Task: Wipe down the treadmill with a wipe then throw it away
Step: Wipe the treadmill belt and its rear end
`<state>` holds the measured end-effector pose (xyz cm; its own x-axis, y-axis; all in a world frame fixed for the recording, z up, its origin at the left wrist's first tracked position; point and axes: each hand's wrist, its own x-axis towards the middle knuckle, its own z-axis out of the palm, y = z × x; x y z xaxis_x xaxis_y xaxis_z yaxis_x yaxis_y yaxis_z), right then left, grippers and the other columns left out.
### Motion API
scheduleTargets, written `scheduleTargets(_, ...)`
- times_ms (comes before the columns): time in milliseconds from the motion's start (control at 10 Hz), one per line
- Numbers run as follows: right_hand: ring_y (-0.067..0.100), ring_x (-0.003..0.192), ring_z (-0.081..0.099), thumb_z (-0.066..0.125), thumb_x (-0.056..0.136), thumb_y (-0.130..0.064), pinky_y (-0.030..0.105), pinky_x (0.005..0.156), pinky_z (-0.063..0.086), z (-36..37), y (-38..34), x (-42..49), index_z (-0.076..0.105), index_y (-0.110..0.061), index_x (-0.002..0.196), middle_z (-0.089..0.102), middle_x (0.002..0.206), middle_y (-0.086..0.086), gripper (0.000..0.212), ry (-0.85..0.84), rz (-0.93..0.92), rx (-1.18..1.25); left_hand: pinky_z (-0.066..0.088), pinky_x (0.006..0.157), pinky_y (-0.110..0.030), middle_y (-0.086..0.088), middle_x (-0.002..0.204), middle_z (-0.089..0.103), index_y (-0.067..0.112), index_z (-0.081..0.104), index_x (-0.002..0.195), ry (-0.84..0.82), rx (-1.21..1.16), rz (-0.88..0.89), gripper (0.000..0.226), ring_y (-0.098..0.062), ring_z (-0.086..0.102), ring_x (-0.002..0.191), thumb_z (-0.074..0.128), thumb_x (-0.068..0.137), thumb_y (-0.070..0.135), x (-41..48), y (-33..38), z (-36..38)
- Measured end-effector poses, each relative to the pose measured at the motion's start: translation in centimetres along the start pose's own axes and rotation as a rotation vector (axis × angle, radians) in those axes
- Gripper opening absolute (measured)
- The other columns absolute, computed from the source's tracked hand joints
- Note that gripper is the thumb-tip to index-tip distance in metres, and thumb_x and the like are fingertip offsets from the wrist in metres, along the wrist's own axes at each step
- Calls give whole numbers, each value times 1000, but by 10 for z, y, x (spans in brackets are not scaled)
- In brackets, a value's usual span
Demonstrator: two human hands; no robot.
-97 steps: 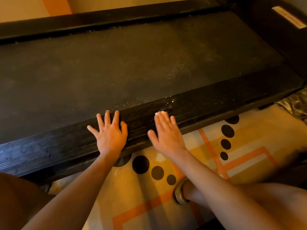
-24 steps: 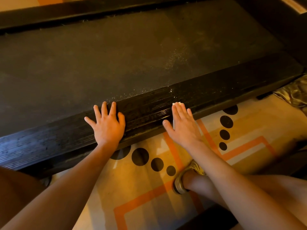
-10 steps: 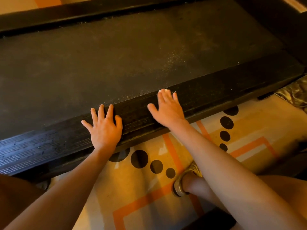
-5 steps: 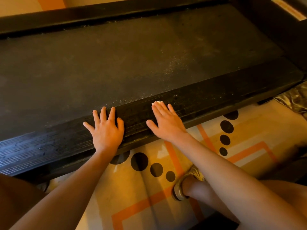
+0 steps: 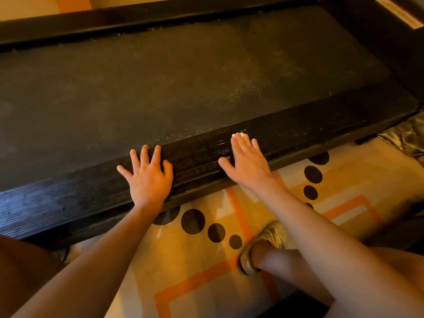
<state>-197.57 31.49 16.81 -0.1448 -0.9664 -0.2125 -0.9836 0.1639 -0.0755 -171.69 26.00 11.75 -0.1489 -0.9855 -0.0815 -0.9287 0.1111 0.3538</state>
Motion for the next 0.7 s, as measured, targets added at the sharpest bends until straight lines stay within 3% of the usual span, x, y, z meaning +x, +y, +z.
scheduleTargets(100,19,158,-9,23,105,-62,39,127,-5,8,-14,-22,3,-14,165,-3,173,4,80,-65,-207,10,-2,117,-71,-7,169,20,30,26,161,-2,6,-1,56,-36,3,157,27,108,49,0,1,0)
scheduleTargets(300,20,159,-6,21,105,-63,42,129,-1,-1,10,-9,5,-13,165,0,173,5,79,-32,10,4,-2,117,-72,-7,169,20,30,26,160,0,-2,3,56,-36,3,157,28,108,49,-1,-1,1)
scheduleTargets(400,18,158,-11,23,105,-63,38,127,-7,10,-19,-36,4,-14,165,-4,172,4,80,-65,-174,78,-3,117,-71,-7,169,20,30,26,161,-2,-5,1,56,-36,3,157,27,108,49,0,0,0)
scheduleTargets(500,15,158,-11,22,105,-62,38,127,-6,13,-13,-39,4,-17,165,-3,173,1,77,-58,-219,44,-2,117,-72,-7,169,20,30,25,161,-6,-2,6,56,-36,3,157,27,108,50,0,-2,1)
scheduleTargets(600,17,158,-6,19,105,-63,43,129,-2,1,15,-16,5,-16,165,1,173,3,77,-41,-3,0,-2,117,-72,-7,169,20,31,26,161,-3,-2,5,56,-35,3,157,27,108,50,0,-2,3)
scheduleTargets(700,20,158,-10,22,103,-65,44,129,-3,2,4,-28,2,-14,165,-4,172,4,82,-50,-45,11,-2,117,-72,-7,168,21,30,27,161,-1,-18,5,56,-36,3,157,28,108,49,1,0,3)
